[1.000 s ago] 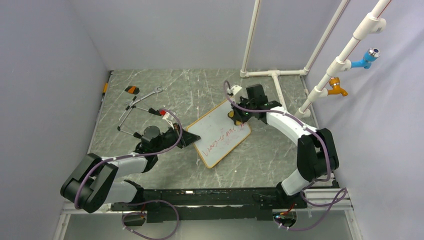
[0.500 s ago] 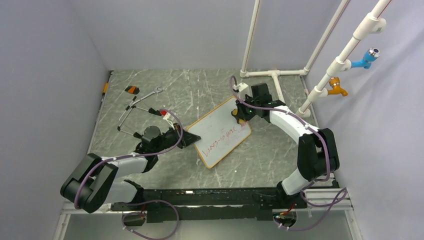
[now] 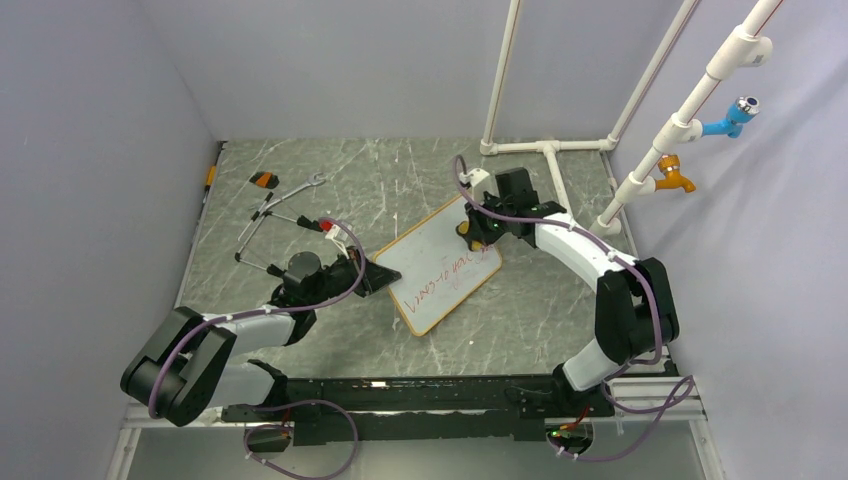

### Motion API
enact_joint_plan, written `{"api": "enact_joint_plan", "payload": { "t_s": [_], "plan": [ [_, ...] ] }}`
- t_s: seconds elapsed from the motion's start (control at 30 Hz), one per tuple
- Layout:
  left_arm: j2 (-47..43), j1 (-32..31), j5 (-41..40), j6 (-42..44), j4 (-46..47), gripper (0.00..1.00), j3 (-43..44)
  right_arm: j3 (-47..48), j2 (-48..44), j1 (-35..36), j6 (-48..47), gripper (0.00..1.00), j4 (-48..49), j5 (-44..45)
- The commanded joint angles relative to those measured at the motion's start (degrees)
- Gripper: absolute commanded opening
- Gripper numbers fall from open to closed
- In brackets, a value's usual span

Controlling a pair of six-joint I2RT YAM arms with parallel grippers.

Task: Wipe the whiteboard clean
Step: Erase the whiteboard at the center of the board.

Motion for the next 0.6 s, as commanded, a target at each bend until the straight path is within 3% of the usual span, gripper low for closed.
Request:
{"api": "enact_joint_plan", "payload": {
  "t_s": [0.0,0.1,0.27,0.33,0.43,0.57],
  "plan": [
    [-1.5,-2.4,11.5,2.2,9.0,0.0,2.9,-0.7,1.2,-3.2,4.2,0.0,6.3,7.8],
    [-1.2,-2.6,11.7,2.0,9.4,0.0,3.0,-0.5,1.6,-3.1,3.3,0.0,5.2,5.0],
    [-1.9,-2.7,11.5,2.5,8.3,0.0,3.1,-0.5,-0.6,0.3,-1.9,0.0,1.8,-8.5],
    [-2.1,-2.6,11.6,2.6,8.0,0.0,3.1,-0.8,-1.4,0.3,0.4,0.0,3.8,-6.8],
    [-2.3,-2.7,12.0,2.8,7.6,0.0,3.4,-1.2,-0.9,-2.9,5.7,0.0,6.9,2.6],
    [-2.1,-2.7,12.5,2.9,7.6,0.0,3.6,-2.1,-0.9,-6.6,6.2,0.0,7.1,1.4]
  ]
}}
